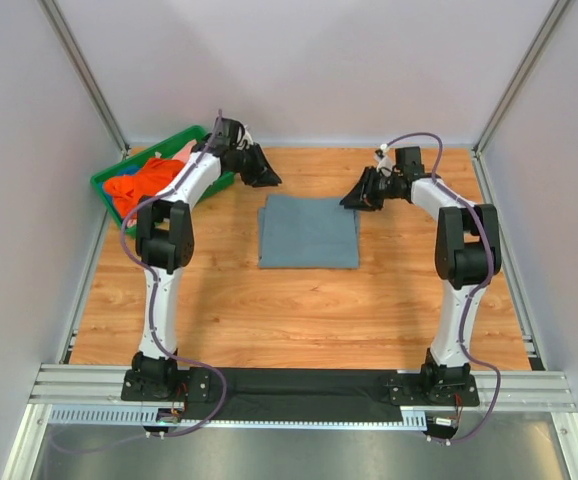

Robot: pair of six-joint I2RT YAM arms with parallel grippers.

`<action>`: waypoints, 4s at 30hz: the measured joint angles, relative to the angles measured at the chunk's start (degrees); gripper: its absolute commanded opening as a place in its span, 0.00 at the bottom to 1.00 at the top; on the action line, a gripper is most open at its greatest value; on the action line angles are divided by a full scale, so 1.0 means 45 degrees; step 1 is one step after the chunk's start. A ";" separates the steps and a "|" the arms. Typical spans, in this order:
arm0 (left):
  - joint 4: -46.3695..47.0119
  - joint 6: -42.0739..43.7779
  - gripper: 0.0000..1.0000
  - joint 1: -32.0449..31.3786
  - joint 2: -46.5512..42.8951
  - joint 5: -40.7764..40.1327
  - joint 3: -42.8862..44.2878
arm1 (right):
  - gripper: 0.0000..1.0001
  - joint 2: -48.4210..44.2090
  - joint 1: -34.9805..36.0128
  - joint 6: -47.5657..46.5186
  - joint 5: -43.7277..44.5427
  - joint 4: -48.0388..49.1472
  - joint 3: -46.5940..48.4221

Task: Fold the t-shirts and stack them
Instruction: Neatly place the folded tshirt to the corner

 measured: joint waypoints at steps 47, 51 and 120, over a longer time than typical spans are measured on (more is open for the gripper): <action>-0.4124 0.2346 0.28 -0.1059 -1.2925 -0.1889 -1.2347 | 0.58 -0.0933 0.1175 -0.1671 0.5304 -0.3857 -0.0389; -0.4240 0.2346 0.28 -0.1059 -1.3197 -0.1870 -1.1934 | 0.53 -0.0719 0.1268 -0.1710 0.5799 -0.3721 -0.0447; -0.6237 0.0971 0.29 -0.1180 -0.8053 -0.2127 -0.5576 | 0.00 0.6518 -0.5168 -0.3691 1.0632 -0.3589 1.2143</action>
